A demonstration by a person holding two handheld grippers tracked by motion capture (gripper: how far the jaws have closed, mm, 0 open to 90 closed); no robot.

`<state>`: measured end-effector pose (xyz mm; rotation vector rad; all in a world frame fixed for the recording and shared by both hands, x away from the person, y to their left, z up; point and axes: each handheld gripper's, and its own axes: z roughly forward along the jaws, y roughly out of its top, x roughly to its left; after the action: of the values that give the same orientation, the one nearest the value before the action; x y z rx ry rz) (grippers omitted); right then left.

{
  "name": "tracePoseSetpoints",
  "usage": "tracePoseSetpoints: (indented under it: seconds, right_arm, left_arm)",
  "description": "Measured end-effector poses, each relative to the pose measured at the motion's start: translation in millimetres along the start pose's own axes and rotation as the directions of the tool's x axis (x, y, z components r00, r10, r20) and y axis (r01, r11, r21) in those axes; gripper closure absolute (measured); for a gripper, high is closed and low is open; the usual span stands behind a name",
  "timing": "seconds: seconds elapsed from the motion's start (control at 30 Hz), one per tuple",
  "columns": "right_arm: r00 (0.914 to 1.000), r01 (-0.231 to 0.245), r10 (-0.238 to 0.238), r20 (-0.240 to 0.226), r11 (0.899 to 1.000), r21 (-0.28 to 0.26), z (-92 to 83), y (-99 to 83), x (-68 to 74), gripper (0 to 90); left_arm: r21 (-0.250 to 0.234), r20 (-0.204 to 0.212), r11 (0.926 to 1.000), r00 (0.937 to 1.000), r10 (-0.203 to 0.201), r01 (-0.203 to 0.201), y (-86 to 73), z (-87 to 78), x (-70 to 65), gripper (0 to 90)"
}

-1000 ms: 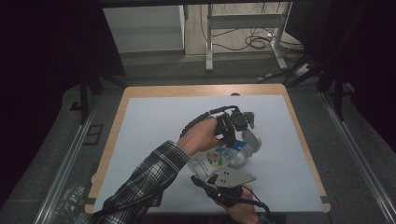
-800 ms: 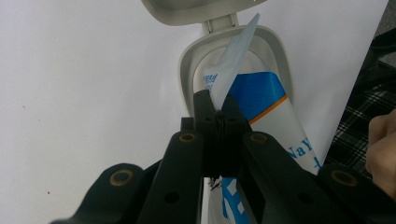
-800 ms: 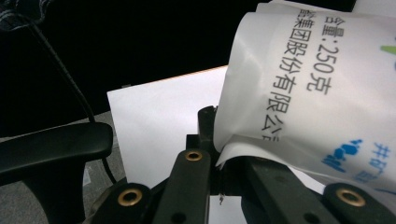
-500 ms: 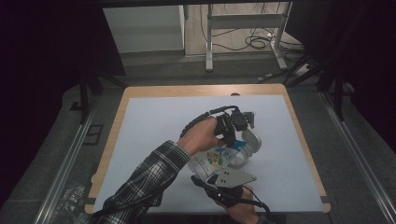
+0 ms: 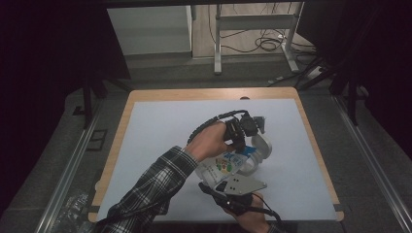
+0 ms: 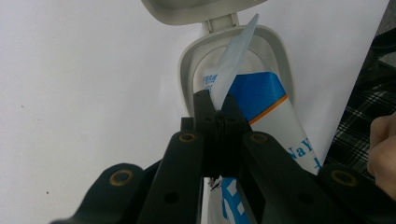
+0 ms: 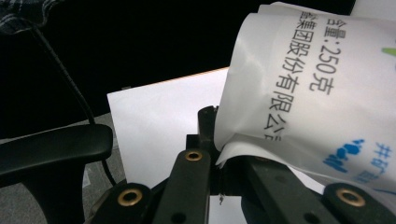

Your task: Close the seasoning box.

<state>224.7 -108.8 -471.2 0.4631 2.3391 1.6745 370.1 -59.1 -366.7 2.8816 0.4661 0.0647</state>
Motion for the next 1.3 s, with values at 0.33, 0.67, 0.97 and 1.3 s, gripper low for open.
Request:
tracePoseSetpoints:
  seconds: [0.33,0.67,0.97,1.3]
  right_arm:
    - [1.0,-0.002,0.002,-0.002,1.0,-0.001,-0.6,0.4,0.4,89.1]
    - [1.0,0.0,0.0,0.0,1.0,-0.006,-1.0,0.9,0.5,89.1]
    - [1.0,0.0,0.0,0.0,1.0,-0.009,-1.4,1.2,0.7,89.1]
    - [1.0,-0.001,0.001,0.0,1.0,-0.01,-1.7,1.5,1.1,89.1]
  left_arm:
    - [0.0,0.0,1.0,1.0,-0.001,0.001,0.1,0.3,-0.3,89.4]
    - [0.001,0.001,1.0,1.0,-0.006,0.006,0.5,0.6,-0.6,89.4]
    - [0.001,0.002,1.0,1.0,-0.005,0.005,0.7,0.9,-0.4,89.4]
    - [0.001,0.001,1.0,1.0,-0.002,0.002,0.7,0.9,-0.1,89.4]
